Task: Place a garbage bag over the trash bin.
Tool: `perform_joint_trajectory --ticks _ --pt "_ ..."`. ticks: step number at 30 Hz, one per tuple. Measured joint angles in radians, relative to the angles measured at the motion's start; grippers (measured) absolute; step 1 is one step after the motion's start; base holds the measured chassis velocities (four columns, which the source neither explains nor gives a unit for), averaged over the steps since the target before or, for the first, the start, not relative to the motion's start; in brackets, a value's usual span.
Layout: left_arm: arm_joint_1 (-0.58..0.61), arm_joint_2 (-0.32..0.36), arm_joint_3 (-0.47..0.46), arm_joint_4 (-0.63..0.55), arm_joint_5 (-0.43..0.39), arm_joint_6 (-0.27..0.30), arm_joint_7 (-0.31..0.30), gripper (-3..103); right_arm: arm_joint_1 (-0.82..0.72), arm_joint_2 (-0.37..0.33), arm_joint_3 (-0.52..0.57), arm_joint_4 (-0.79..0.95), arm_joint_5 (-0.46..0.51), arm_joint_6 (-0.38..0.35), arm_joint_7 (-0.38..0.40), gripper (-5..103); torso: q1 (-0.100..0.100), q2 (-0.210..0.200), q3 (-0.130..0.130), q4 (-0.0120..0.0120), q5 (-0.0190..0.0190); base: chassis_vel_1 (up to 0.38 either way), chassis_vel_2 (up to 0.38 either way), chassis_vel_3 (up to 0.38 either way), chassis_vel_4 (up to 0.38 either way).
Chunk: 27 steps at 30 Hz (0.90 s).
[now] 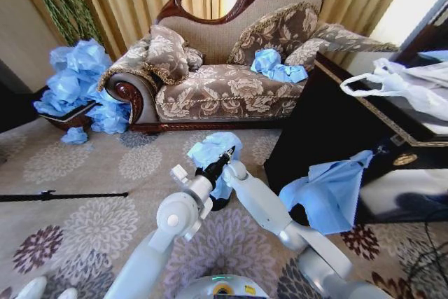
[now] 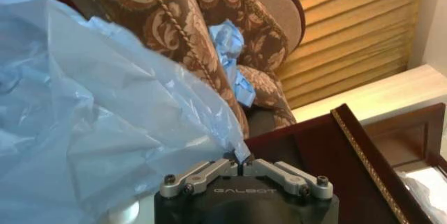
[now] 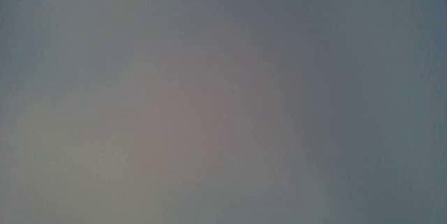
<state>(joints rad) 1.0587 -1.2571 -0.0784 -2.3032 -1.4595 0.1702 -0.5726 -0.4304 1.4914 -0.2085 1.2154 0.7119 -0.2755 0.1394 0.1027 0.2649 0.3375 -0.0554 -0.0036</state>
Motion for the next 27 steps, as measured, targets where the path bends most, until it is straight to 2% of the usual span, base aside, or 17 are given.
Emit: perform_joint_trajectory --ticks 9,16,18,19,21,22,25,27 --pt "0.070 -0.004 -0.003 -0.044 0.001 0.001 0.006 0 0.006 0.035 0.012 -0.066 -0.051 0.003 0.003 0 0.000 0.000 0.000 0.0002 0.0000 0.000 0.000 0.000 0.000" --pt "0.100 -0.003 -0.029 -0.061 -0.003 -0.005 0.016 0 -0.010 0.010 -0.007 -0.085 -0.100 -0.020 -0.003 0 0.000 0.000 0.000 0.0001 0.0000 0.000 0.000 0.000 0.000" --pt "0.094 -0.002 -0.040 -0.063 -0.009 -0.013 0.017 0 -0.020 -0.014 -0.027 -0.054 -0.103 -0.065 -0.005 0 0.000 0.000 0.000 0.0001 0.0001 0.000 0.000 0.000 0.000" --pt "0.094 -0.002 -0.040 -0.063 -0.009 -0.013 0.017 0 -0.020 -0.014 -0.027 -0.054 -0.103 -0.065 -0.005 0 0.000 0.000 0.000 0.0001 0.0001 0.000 0.000 0.000 0.000" --pt "0.074 -0.005 -0.059 -0.060 -0.018 -0.025 0.015 0 -0.021 -0.062 -0.077 -0.011 -0.098 -0.119 -0.022 0 0.000 0.000 0.000 0.0004 0.0003 0.000 0.000 0.000 0.000" --pt "0.074 -0.005 -0.059 -0.060 -0.018 -0.025 0.015 0 -0.021 -0.062 -0.077 -0.011 -0.098 -0.119 -0.022 0 0.000 0.000 0.000 0.0004 0.0003 0.000 0.000 0.000 0.000" --pt "0.036 -0.014 -0.084 -0.039 -0.024 -0.043 0.011 0 0.021 -0.139 -0.172 0.005 -0.097 -0.190 -0.099 0 0.000 0.000 0.000 -0.0004 0.0002 0.000 0.000 0.000 0.000" --pt "0.027 -0.017 -0.090 -0.034 -0.025 -0.048 0.009 0 0.037 -0.152 -0.200 0.003 -0.092 -0.205 -0.113 0 0.000 0.000 0.000 -0.0003 0.0001 0.000 0.000 0.000 0.000"
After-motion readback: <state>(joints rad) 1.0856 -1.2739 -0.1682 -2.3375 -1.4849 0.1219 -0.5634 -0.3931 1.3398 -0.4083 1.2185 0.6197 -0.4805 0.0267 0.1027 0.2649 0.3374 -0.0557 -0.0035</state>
